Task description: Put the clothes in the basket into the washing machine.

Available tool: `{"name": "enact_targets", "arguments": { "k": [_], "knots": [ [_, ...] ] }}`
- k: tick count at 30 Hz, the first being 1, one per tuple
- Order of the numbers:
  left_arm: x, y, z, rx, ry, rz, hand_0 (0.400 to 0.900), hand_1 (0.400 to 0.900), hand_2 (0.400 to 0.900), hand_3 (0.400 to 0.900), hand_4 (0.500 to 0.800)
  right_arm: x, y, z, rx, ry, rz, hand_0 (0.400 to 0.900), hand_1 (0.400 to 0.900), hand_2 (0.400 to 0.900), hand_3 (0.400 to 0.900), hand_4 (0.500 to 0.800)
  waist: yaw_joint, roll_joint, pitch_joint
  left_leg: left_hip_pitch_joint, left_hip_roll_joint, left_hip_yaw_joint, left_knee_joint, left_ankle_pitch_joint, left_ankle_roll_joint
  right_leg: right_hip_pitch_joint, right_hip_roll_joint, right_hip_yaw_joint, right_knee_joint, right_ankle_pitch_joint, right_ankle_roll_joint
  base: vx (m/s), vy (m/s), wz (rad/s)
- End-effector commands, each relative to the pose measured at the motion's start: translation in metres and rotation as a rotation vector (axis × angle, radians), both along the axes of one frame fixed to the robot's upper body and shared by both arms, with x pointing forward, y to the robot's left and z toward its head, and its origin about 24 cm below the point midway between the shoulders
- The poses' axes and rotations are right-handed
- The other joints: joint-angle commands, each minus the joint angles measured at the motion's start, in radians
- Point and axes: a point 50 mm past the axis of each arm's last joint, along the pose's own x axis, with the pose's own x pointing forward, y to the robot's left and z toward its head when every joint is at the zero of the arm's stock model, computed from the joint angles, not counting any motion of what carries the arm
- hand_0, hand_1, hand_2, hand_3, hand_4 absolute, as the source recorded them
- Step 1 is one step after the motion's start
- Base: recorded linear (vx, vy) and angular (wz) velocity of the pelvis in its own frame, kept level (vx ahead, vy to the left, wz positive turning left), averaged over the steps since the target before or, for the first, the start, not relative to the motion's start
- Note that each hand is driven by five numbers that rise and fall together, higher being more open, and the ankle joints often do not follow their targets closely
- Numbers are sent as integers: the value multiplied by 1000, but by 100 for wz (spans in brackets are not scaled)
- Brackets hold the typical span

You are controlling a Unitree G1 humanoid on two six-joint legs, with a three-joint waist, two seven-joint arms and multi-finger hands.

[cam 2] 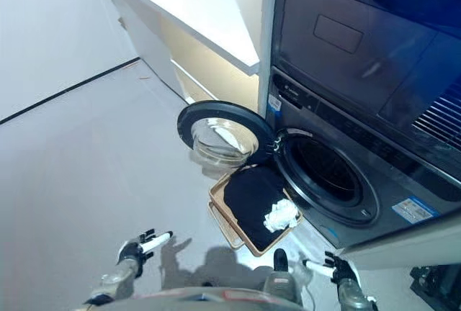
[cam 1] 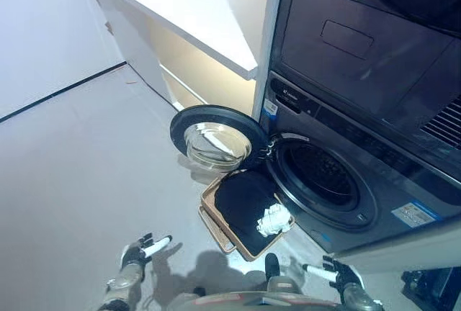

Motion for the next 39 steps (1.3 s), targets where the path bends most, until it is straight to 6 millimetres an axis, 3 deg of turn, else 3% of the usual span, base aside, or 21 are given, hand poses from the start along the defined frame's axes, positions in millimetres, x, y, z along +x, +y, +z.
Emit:
{"name": "enact_targets", "arguments": {
  "k": [1, 3, 5, 6, 10, 12, 15, 19, 27, 33, 39],
  "knots": [
    [48, 42, 41, 149, -204, -24, 900, 900, 900, 900, 800, 31, -11, 17, -61, -122, 55, 900, 900, 900, 900, 800, -7, -89, -1, -22, -40, -55, 142, -106, 20, -124, -44, 76, 96, 37, 57, 204, -211, 65],
    [54, 33, 41, 128, -219, -46, 900, 900, 900, 900, 800, 34, -16, 21, -101, -118, 74, 900, 900, 900, 900, 800, -19, -76, 1, -49, -10, -39, 165, -84, 2, -116, -50, 34, 111, 10, 44, 98, -124, 94],
    [80, 21, 56, 119, -319, -79, 900, 900, 900, 900, 800, 51, -28, 34, -178, -173, 75, 900, 900, 900, 900, 800, -33, -75, 64, -200, 17, 67, 204, -32, -16, -135, -90, -9, 123, 0, 47, -239, -28, 97],
    [93, 13, 63, 106, -367, -95, 900, 900, 900, 900, 800, 61, -30, 39, -233, -176, 110, 900, 900, 900, 900, 800, -31, -63, 88, -258, 36, 91, 182, 2, -24, -168, -102, -15, 133, 1, 51, -268, 21, 35],
    [132, -14, 102, 103, -583, -191, 900, 900, 900, 900, 800, 112, -33, 69, -537, -200, 363, 900, 900, 900, 900, 800, -10, -13, 161, -348, 33, 100, 121, 43, -23, -313, -119, -30, 161, 26, 54, -216, 28, 32],
    [144, -16, 116, 123, -645, -199, 900, 900, 900, 900, 800, 143, -28, 89, -681, -237, 491, 900, 900, 900, 900, 800, -1, -5, 188, -383, 18, 105, 118, 52, -23, -351, -134, -27, 161, 40, 56, -78, 44, 10],
    [160, -21, 135, 120, -722, -170, 900, 900, 900, 900, 800, 178, -22, 115, -828, -270, 590, 900, 900, 900, 900, 800, 18, 9, 232, -442, 6, 106, 138, 52, -27, -403, -153, -26, 182, 45, 58, -93, 17, 10],
    [171, -28, 150, 111, -786, -159, 900, 900, 900, 900, 800, 210, -16, 144, -941, -329, 597, 900, 900, 900, 900, 800, 39, 39, 279, -532, -8, 106, 170, 61, -33, -470, -182, -35, 214, 48, 62, -90, 19, 20],
    [179, -43, 167, 61, -865, -165, 900, 900, 900, 900, 800, 235, -29, 187, -1058, -371, 499, 900, 900, 900, 900, 800, 71, 71, 337, -694, -34, 101, 283, 33, -32, -606, -205, -17, 292, 42, 65, -63, 24, 7],
    [184, -57, 179, 37, -911, -204, 900, 900, 900, 900, 800, 240, -50, 215, -1105, -384, 378, 900, 900, 900, 900, 800, 83, 86, 360, -799, -58, 106, 369, 6, -20, -693, -222, 2, 345, 32, 64, -37, 48, 3],
    [187, -56, 192, 40, -962, -194, 900, 900, 900, 900, 800, 243, -62, 236, -1139, -407, 314, 900, 900, 900, 900, 800, 85, 96, 376, -893, -74, 104, 463, -24, -13, -776, -222, 26, 423, 2, 55, -18, 26, 2]
  ]
}}
